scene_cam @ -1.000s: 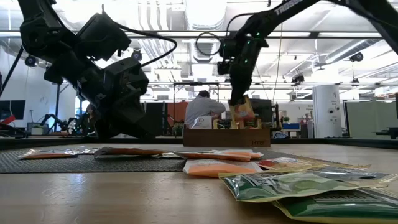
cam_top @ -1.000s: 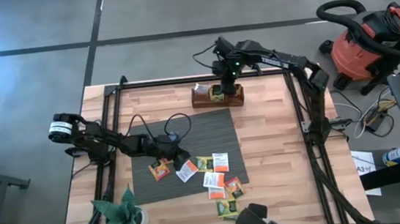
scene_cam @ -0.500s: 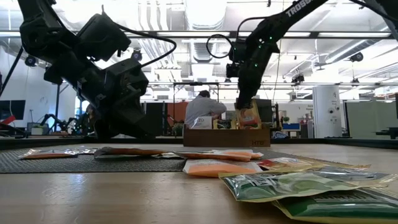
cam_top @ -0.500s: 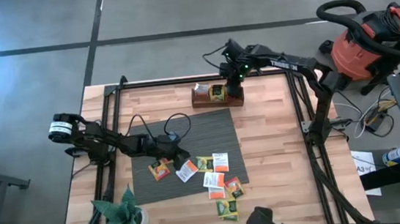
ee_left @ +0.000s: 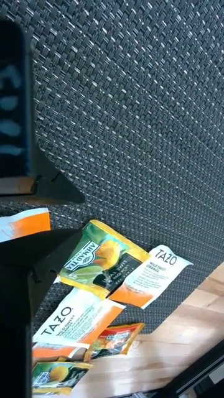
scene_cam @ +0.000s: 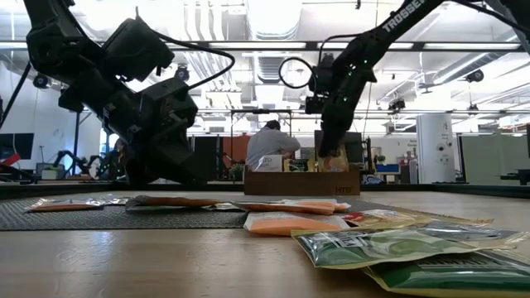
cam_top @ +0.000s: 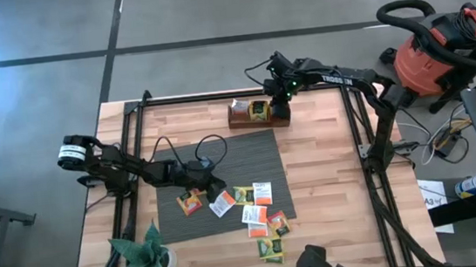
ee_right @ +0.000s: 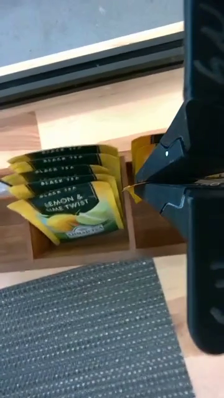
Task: Pick & Place Tea
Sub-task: Put the orange tea bag into the right section of the wooden organizer
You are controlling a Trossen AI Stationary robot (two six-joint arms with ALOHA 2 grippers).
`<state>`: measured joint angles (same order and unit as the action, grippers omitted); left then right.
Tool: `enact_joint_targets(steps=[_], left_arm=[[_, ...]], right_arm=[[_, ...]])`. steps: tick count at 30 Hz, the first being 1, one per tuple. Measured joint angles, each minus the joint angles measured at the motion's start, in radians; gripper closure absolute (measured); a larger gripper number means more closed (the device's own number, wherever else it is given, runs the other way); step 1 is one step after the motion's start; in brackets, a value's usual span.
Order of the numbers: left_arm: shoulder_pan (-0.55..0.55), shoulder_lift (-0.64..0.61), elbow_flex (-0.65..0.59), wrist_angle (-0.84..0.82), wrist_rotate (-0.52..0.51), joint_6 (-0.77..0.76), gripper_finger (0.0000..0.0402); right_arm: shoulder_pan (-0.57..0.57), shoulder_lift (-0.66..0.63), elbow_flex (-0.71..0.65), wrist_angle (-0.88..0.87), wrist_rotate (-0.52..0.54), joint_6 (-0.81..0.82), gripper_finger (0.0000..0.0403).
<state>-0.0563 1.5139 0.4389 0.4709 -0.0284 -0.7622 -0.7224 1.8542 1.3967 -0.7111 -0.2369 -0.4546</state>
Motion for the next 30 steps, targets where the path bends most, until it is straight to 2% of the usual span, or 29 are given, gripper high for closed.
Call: enact_joint_targets(steps=[10,15,30], left_arm=[[0.002,0.000,0.000,0.000,0.000,-0.022,0.0333],[0.003,0.000,0.000,0.000,0.000,-0.021,0.0333],[0.017,0.000,0.000,0.000,0.000,-0.029,0.0333]], right_arm=[[0.000,0.000,-0.021,0.013,0.001,-0.043,0.0394],[-0.001,0.000,-0.024,0.017,0.042,-0.046,0.0394],[-0.001,0.000,-0.040,0.061,0.021,-0.007,0.0394]])
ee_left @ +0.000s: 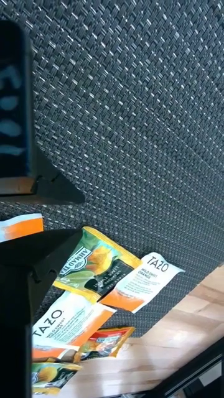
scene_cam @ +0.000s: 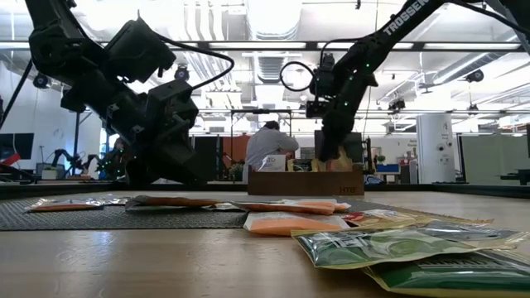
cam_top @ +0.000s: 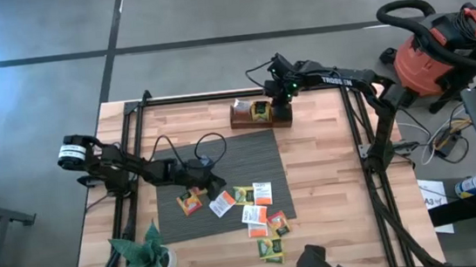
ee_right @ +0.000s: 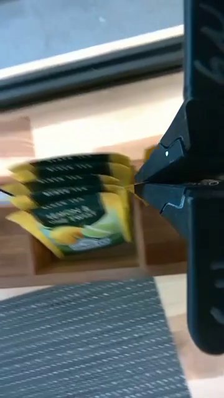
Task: Pick & Place Tea
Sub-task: Put the orange tea bag into the right section of the wooden organizer
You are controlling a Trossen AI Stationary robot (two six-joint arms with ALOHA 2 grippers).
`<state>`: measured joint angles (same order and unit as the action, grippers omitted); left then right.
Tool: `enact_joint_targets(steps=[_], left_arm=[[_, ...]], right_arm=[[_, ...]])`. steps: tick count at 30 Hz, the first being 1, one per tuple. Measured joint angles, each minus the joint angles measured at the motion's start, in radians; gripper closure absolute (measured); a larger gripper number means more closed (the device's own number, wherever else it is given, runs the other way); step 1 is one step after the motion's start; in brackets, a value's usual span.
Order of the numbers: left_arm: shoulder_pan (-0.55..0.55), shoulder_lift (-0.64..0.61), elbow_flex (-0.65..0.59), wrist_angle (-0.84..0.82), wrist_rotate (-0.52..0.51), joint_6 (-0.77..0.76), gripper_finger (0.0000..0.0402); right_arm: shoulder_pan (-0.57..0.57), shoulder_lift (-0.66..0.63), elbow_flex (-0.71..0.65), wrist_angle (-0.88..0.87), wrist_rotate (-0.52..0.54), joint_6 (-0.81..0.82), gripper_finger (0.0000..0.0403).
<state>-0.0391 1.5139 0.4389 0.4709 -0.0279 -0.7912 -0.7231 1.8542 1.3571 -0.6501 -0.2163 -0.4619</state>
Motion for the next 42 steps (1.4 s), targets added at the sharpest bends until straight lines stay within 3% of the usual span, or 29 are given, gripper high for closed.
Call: enact_joint_targets(steps=[27,42], left_arm=[[0.000,0.000,0.000,0.000,0.000,-0.018,0.0333],[0.000,0.000,0.000,0.000,0.001,-0.016,0.0333]], right_arm=[[-0.011,-0.054,-0.041,0.050,-0.002,0.072,0.0394],[-0.022,-0.220,-0.296,0.321,-0.021,0.168,0.0394]])
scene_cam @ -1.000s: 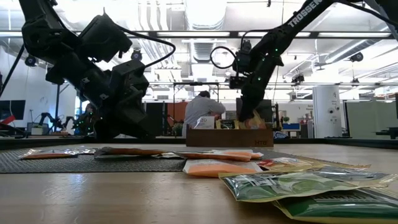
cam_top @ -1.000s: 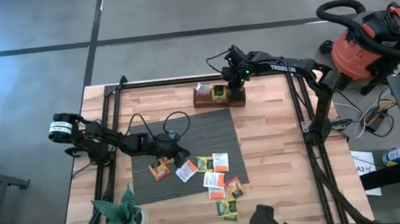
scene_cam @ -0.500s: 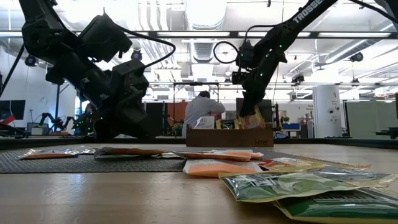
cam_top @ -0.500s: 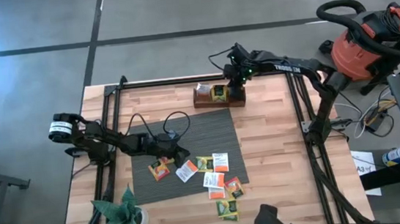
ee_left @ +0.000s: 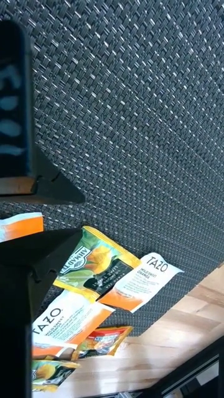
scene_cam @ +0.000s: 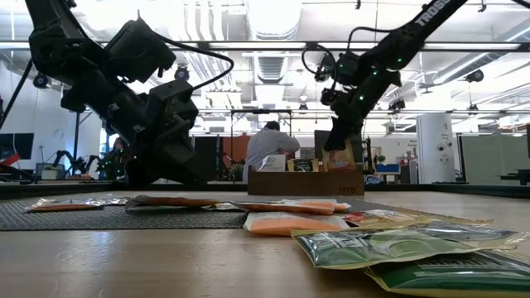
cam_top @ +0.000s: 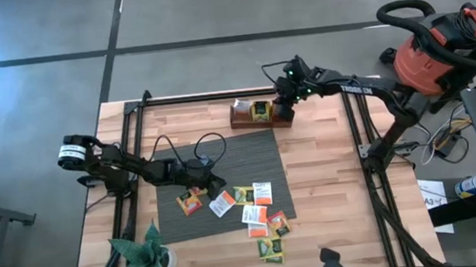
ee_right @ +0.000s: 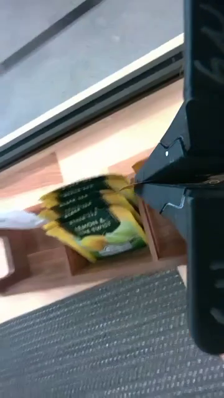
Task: Pick & Place Tea
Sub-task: Put the orange tea bag into the right section of the wooden organizer
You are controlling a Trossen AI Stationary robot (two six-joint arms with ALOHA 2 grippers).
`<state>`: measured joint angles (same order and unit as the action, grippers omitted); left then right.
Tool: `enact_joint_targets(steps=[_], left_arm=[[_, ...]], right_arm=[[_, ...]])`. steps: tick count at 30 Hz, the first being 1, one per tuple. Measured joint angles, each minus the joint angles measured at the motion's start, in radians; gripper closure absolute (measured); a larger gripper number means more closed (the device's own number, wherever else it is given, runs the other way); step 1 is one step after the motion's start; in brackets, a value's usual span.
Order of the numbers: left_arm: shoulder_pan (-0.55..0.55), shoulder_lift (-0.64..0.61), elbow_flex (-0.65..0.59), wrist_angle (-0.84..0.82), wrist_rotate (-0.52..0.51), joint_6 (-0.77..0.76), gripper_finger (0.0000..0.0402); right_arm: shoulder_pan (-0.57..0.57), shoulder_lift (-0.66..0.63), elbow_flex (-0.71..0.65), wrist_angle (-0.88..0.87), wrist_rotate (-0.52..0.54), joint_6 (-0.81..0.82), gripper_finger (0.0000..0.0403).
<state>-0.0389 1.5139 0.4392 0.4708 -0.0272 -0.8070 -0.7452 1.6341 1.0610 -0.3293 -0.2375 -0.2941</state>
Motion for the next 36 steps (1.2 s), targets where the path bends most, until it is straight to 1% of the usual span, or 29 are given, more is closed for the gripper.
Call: enact_joint_targets(steps=[5,12,25,28,31,36], left_arm=[[0.002,0.000,0.000,0.000,0.000,0.000,0.0333],[0.002,0.000,0.000,0.000,0.001,-0.001,0.0333],[0.004,0.000,0.000,0.000,0.006,-0.001,0.0333],[0.005,0.000,0.000,0.000,0.006,-0.001,0.0333],[0.005,0.000,0.000,-0.001,0.006,-0.004,0.0333],[0.006,0.000,0.000,-0.001,0.007,-0.011,0.0333]], right_arm=[[-0.002,-0.010,-0.055,0.075,-0.008,0.028,0.0394],[-0.001,0.017,-0.073,0.133,-0.026,0.031,0.0394],[-0.005,0.023,-0.084,0.138,-0.025,-0.053,0.0392],[-0.005,0.023,-0.109,0.150,-0.024,-0.069,0.0378],[-0.005,0.023,-0.130,0.180,-0.024,-0.050,0.0354],[-0.006,0.023,-0.128,0.188,-0.021,-0.048,0.0317]])
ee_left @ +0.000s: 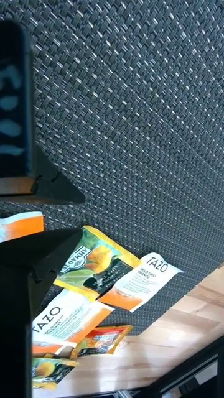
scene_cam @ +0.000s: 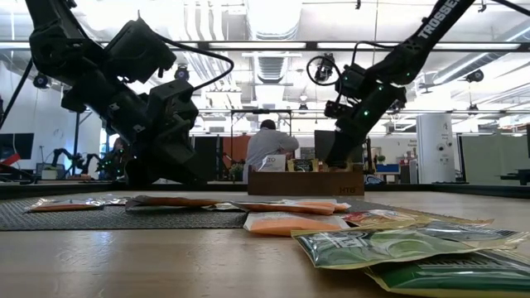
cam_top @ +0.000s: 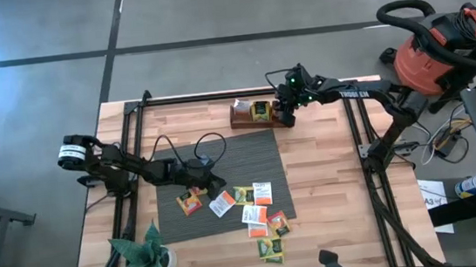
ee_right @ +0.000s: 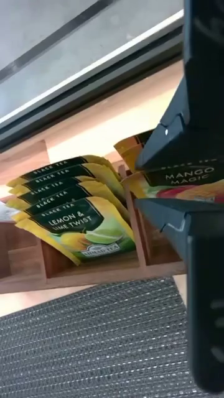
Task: Pick & Place Tea
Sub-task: Put the orange tea bag into the right section of the wooden organizer
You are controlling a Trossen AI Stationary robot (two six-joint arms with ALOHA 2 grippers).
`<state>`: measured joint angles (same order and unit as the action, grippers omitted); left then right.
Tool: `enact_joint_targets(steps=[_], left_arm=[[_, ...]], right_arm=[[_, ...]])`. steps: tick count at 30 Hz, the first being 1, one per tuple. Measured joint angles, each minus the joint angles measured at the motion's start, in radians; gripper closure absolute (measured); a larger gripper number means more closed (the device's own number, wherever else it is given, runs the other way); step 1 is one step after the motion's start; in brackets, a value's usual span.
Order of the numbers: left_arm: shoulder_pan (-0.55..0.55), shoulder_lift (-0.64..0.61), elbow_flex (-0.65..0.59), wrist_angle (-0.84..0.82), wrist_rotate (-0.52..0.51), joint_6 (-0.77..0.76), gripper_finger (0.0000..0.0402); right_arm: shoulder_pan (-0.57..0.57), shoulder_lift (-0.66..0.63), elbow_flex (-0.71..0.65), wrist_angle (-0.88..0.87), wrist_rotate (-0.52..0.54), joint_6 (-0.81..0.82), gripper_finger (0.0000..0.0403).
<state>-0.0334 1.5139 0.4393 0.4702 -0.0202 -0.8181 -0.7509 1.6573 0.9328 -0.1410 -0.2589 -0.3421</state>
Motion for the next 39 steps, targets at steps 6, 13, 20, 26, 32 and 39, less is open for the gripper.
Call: enact_joint_targets(steps=[6,13,20,26,32,39], left_arm=[[0.000,0.000,0.000,0.000,0.001,-0.013,0.0333],[0.001,0.000,0.000,0.000,0.001,-0.026,0.0333],[0.001,0.000,0.000,-0.001,0.095,-0.078,0.0333],[0.000,-0.081,0.029,-0.268,0.158,-0.122,0.0333],[0.000,-0.210,0.159,-0.773,-0.011,-0.148,0.0333],[-0.002,-0.265,0.193,-0.982,-0.060,-0.106,0.0333]], right_arm=[[0.000,-0.011,0.036,-0.022,0.026,-0.005,0.0298],[0.000,-0.051,0.069,-0.087,0.026,0.003,0.0291],[0.045,-0.108,0.103,-0.210,0.026,0.144,0.0299],[0.142,-0.140,0.091,-0.227,0.025,0.250,0.0309],[0.267,-0.126,0.085,-0.223,0.025,0.357,0.0314],[0.412,-0.041,0.085,-0.167,0.018,0.614,0.0314]])
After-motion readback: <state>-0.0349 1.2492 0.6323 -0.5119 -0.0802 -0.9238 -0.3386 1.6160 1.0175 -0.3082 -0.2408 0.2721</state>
